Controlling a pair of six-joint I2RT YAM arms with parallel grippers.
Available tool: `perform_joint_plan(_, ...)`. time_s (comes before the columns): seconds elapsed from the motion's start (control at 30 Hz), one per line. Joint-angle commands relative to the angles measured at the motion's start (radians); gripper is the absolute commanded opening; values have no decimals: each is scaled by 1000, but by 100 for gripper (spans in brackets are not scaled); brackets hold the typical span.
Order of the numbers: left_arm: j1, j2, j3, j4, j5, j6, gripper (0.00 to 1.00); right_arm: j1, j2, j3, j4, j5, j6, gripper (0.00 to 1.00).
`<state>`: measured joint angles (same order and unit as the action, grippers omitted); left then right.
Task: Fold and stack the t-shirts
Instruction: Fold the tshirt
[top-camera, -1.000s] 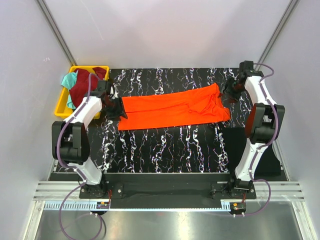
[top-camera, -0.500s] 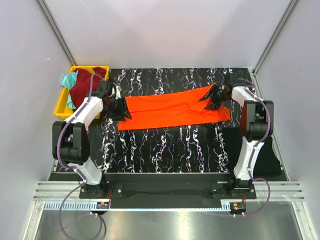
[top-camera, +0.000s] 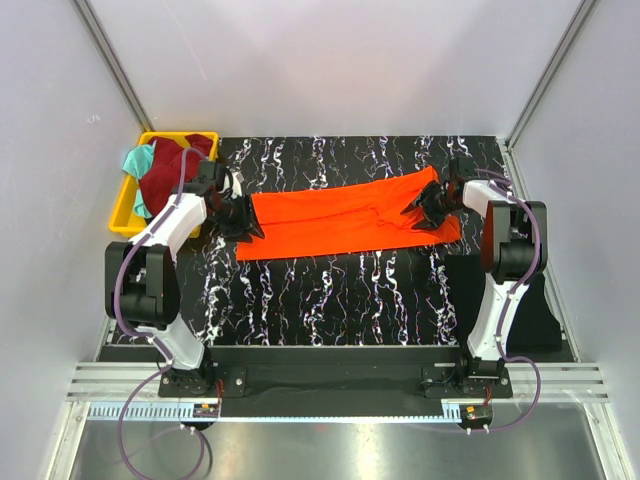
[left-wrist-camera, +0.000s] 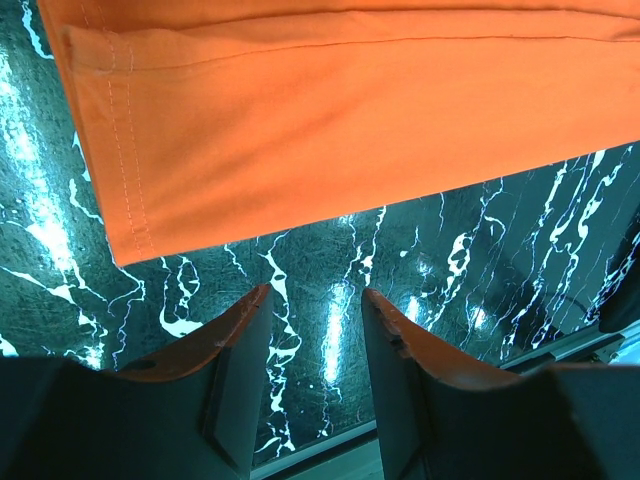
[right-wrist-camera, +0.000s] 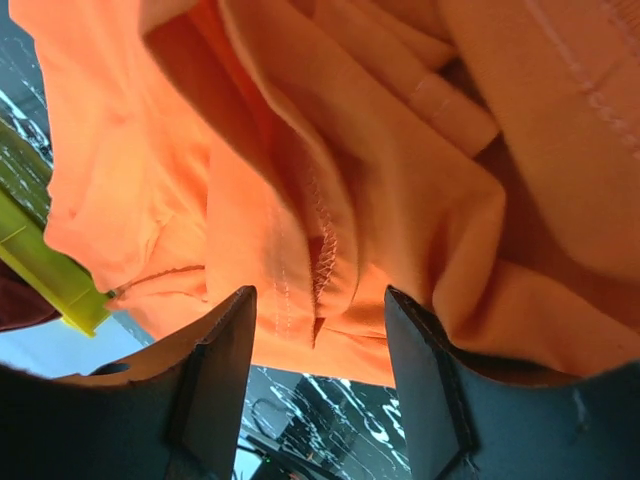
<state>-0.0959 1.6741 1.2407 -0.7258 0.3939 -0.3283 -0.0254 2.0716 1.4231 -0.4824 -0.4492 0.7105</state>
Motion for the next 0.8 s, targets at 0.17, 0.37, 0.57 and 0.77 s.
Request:
perform_joint_plan(0.17,1,12,-6,34,33,15,45,-2,-13,43,-8,49,-40,61)
perform_joint_plan(0.37,1,18,-10,34,39,15,45,-2,12,85,-7,44,-36,55)
perform_joint_plan(0.57,1,21,-10,34,43,15,45,-2,64,122,-8,18,-26,51)
perform_joint_plan(0.77,1,22,-14,34,42,18,45,-2,85,143,-8,10,-25,43)
